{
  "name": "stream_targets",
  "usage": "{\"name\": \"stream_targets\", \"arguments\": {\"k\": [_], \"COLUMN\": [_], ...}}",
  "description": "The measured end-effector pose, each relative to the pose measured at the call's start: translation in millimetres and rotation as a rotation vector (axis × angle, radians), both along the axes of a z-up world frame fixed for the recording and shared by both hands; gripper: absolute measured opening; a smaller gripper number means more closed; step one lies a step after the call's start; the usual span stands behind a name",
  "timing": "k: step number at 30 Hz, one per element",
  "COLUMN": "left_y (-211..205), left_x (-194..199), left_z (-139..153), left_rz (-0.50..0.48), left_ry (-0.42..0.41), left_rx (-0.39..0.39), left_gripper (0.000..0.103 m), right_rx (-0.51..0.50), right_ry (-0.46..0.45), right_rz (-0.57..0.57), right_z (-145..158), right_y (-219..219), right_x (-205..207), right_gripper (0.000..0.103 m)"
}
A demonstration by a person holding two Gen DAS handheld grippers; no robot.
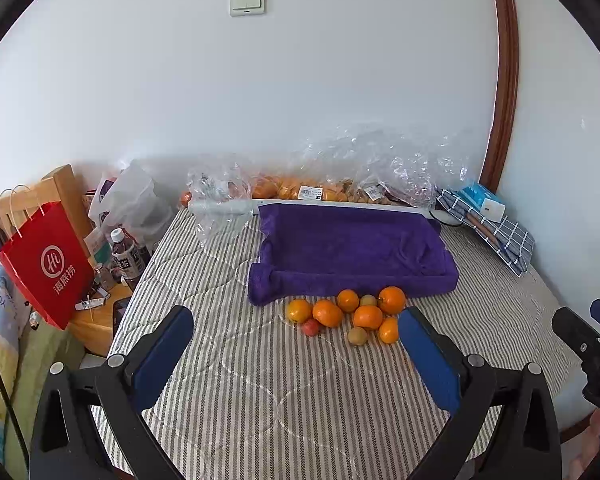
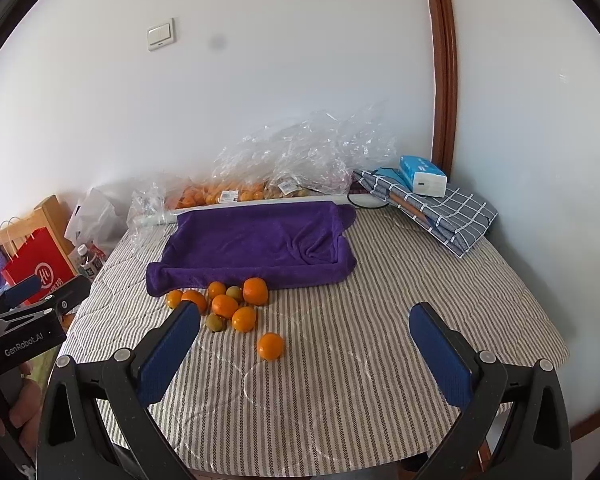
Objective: Organize fruits
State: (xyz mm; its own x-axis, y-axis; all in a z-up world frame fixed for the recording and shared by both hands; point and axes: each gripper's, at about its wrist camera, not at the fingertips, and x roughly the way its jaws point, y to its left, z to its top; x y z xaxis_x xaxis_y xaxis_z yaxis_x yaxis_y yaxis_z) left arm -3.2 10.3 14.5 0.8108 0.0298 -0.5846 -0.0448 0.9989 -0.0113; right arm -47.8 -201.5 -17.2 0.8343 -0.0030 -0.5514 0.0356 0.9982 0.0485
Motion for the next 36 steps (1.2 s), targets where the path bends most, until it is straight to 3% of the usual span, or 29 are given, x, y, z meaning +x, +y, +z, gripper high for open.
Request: {"name": "stream_targets", "arguments": {"k": [13, 23, 36], "left_y": [2.0, 14.8, 50.1], "left_x": [17.7, 57.7, 98.4], "left_z": [-8.2, -41.9, -115.7], "left_rz": [-0.001, 0.022, 0.076], "left_ry": [0.017, 0.074, 0.225], "left_rx": [0.008, 0.007, 0.004], "left_gripper": [0.103, 0.103, 0.102], "right_rx": [-0.013, 0.014, 0.103], "right_ry": [-0.002, 0.102, 0.309], "right_rz": [0.011, 0.058, 0.157], "right_z": [-13.9, -52.2, -151.8], "right_y": [3.2, 3.6, 17.5], "right_x": [19.2, 63.3, 108.3], "right_gripper": [0.103, 0.102, 0.063]}}
